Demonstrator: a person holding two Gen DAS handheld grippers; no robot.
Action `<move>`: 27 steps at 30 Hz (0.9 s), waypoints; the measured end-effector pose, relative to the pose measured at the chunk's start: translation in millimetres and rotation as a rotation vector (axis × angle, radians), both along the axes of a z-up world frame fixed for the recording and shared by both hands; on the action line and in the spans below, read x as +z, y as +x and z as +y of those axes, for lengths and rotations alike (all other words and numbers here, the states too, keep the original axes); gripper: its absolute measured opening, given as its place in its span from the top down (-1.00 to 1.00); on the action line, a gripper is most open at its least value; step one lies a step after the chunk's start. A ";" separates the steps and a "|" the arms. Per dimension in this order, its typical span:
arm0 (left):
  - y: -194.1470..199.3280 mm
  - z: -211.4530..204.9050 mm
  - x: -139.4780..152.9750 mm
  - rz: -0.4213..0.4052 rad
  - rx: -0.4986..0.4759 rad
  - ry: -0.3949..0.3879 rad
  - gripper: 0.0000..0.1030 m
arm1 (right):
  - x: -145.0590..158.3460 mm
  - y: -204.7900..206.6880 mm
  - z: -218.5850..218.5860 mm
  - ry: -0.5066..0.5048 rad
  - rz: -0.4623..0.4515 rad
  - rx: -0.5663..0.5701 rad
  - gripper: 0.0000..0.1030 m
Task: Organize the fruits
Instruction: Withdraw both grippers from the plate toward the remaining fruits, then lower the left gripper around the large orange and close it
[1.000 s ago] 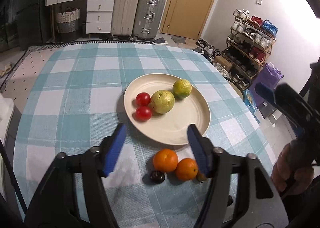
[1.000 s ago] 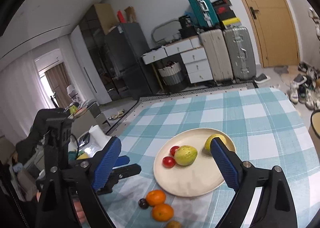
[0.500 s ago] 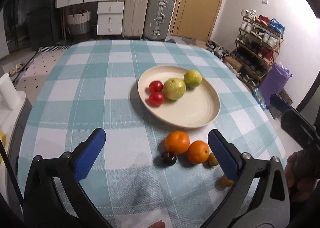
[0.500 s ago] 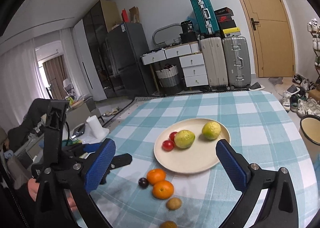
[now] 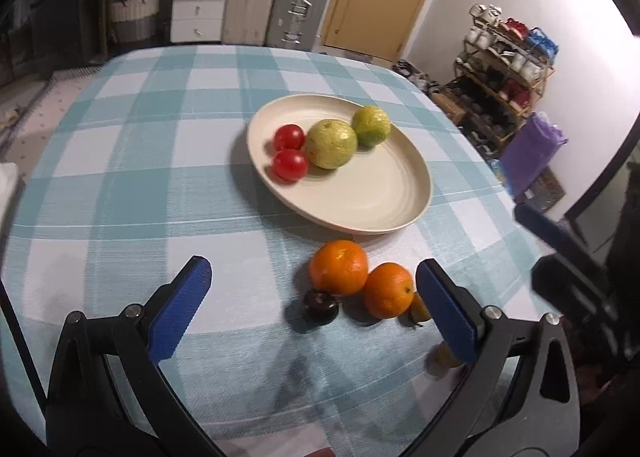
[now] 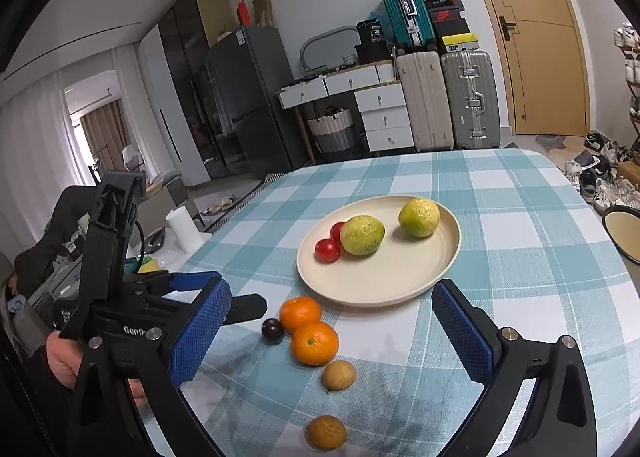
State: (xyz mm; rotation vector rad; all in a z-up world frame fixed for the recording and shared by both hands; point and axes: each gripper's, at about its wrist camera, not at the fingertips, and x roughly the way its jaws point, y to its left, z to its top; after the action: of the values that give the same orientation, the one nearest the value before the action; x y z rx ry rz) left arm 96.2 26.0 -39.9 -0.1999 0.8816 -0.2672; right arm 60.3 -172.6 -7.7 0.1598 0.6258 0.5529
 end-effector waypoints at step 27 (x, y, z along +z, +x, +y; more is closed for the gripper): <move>59.2 2.6 -45.0 0.226 -0.136 -0.283 -0.24 | -33.4 33.6 -4.3 0.050 0.115 0.018 -0.99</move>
State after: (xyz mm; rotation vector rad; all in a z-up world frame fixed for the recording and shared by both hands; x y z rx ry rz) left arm 155.3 28.6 -85.0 -0.4402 1.0819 -0.5045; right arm 93.9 -176.9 -41.0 0.2342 0.7257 0.5802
